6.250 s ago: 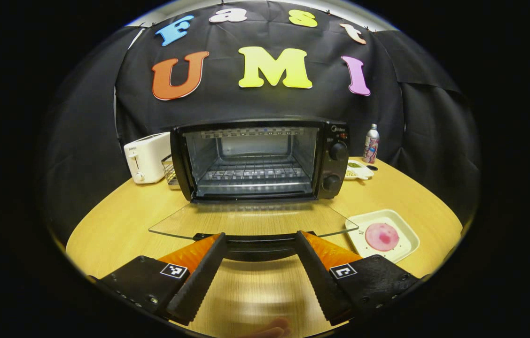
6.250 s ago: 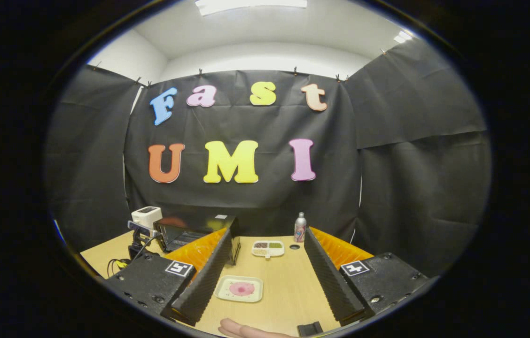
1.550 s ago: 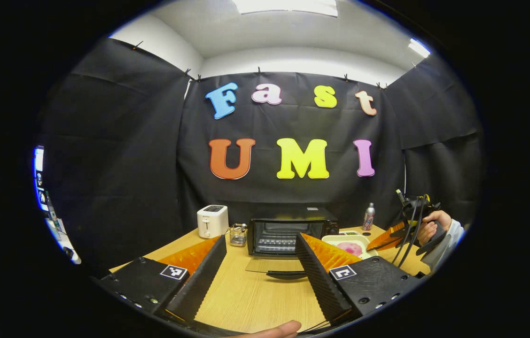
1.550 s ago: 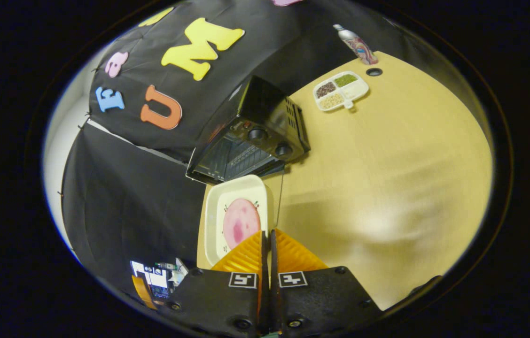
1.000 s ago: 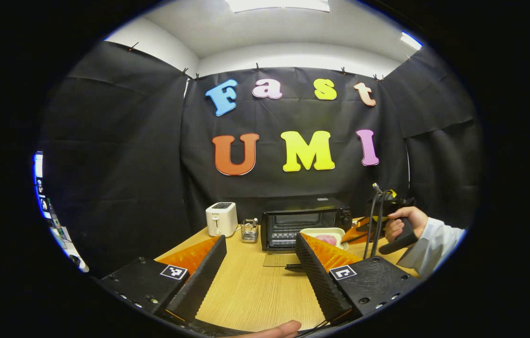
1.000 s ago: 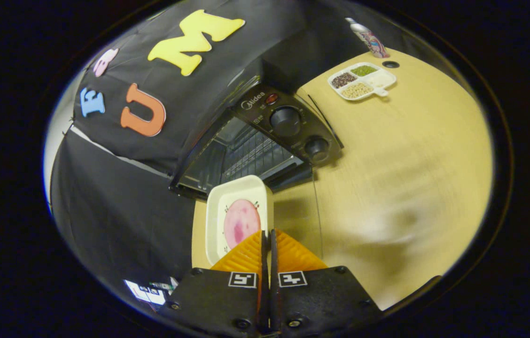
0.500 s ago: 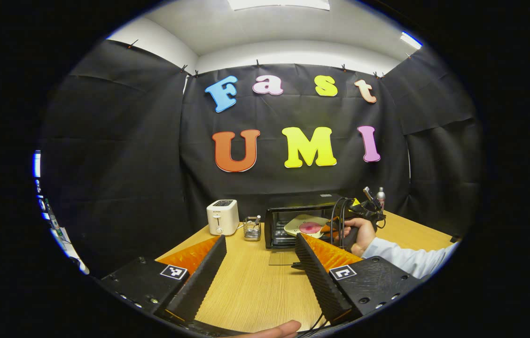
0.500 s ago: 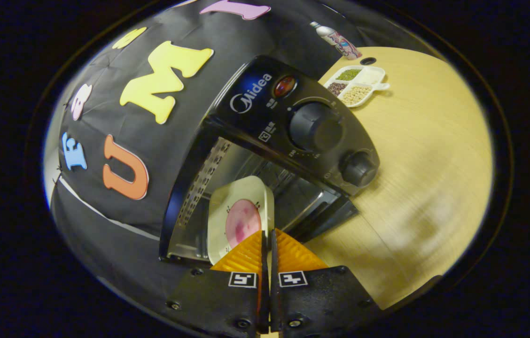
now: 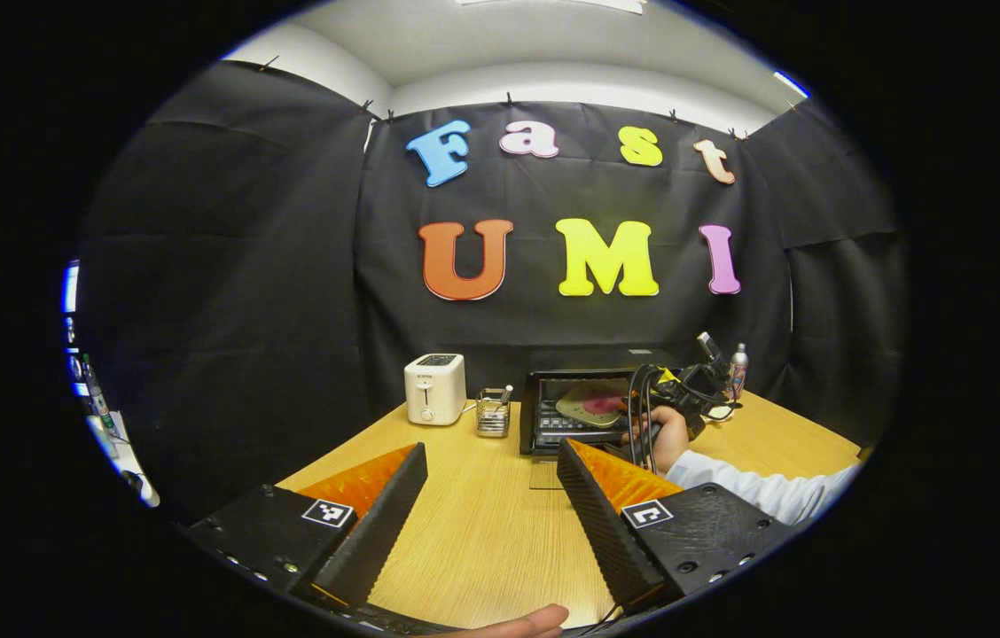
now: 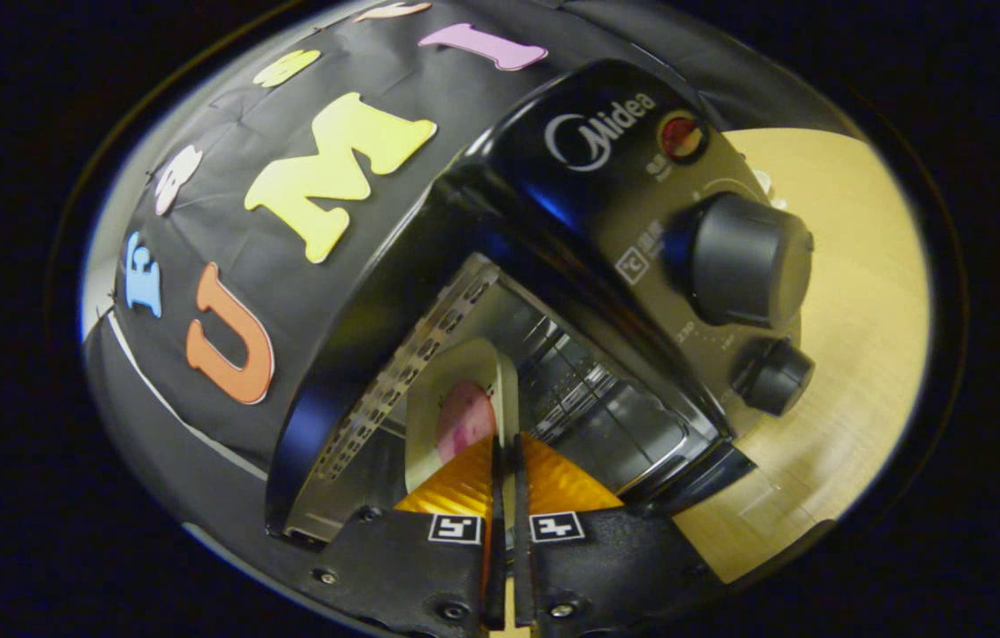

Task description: Open the electric oven with the left hand, put the food in, and close the electric oven.

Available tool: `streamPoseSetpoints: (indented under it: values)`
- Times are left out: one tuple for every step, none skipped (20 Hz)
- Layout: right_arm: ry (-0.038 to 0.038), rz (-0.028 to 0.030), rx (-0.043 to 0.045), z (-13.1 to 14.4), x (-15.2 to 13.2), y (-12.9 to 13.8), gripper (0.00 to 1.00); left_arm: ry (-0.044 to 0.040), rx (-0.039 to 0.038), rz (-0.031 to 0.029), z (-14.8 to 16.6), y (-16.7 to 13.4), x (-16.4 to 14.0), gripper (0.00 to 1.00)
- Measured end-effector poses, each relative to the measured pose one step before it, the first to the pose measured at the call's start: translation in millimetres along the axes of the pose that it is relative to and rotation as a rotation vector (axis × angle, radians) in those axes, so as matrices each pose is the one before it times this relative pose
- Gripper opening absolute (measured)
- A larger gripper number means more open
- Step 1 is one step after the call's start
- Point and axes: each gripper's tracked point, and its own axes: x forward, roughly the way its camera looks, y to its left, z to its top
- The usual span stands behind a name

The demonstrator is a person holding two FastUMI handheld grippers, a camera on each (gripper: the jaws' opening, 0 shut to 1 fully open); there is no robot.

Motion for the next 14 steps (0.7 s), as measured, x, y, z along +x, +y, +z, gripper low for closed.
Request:
streamPoseSetpoints:
  values:
    - [-0.00459,0.00227,-0.01442,0.47,2.54,0.96,0.08,-0.00249,0.00503,-0.00388,0.54,-1.63,-0.63,0.94]
    - [-0.00411,-0.00688,-0.01519,0.51,-0.49,-0.59,0.09,-0.00143,0.00472,-0.00299,1.02,-0.29,-0.73,0.94]
    - [-0.00973,0.00890,-0.01092,3.35,0.01,0.05,0.11,-0.00628,0.00389,-0.00147,-0.29,-0.29,-0.42,0.94]
    - [-0.01647,0.00326,-0.00712,3.09,-3.16,-0.63,0.05,0.00160,0.00078,0.00290,-1.11,0.41,0.70,0.94]
    - [-0.01346,0.00538,-0.00733,3.52,-3.31,-0.09,0.17,0.00085,-0.00002,0.00222,-0.75,-0.02,-0.18,0.94]
    - [-0.00625,-0.00258,-0.01947,0.91,-3.46,-1.93,0.24,0.00363,0.00231,0.00252,-0.40,0.17,-1.30,0.94]
    - [-0.00780,-0.00124,-0.02564,4.13,-6.77,-2.62,0.34,0.00443,-0.00011,0.00288,1.18,0.72,-1.48,0.94]
    - [-0.00083,0.00178,-0.02970,-3.72,-2.26,-1.08,0.48,-0.00477,-0.00479,0.00168,2.63,0.77,-1.89,0.94]
    - [0.00160,0.00510,-0.02276,-1.12,-4.43,-2.01,0.44,-0.00517,-0.01002,0.00103,3.01,-0.09,-0.51,0.94]
    - [0.00289,0.00465,-0.01615,-1.70,-5.96,-1.33,0.48,0.00156,-0.00934,0.00270,0.51,0.70,-2.86,0.94]
    - [0.00845,0.00298,-0.01148,-0.22,-6.26,-2.42,0.57,0.00217,-0.00590,0.00287,0.29,-0.09,-2.31,0.94]
    - [0.00378,0.01303,-0.00234,1.35,-6.92,-2.10,0.56,0.00224,-0.00489,0.00358,0.65,-0.12,-2.51,0.94]
    - [-0.00225,0.02585,0.01097,5.08,-8.77,1.01,0.61,-0.00198,-0.00153,0.00186,0.76,-0.47,-3.30,0.94]
    - [-0.00664,0.02537,0.01399,6.51,-10.80,1.83,0.63,-0.00267,0.00142,-0.00005,0.83,-0.24,-4.14,0.94]
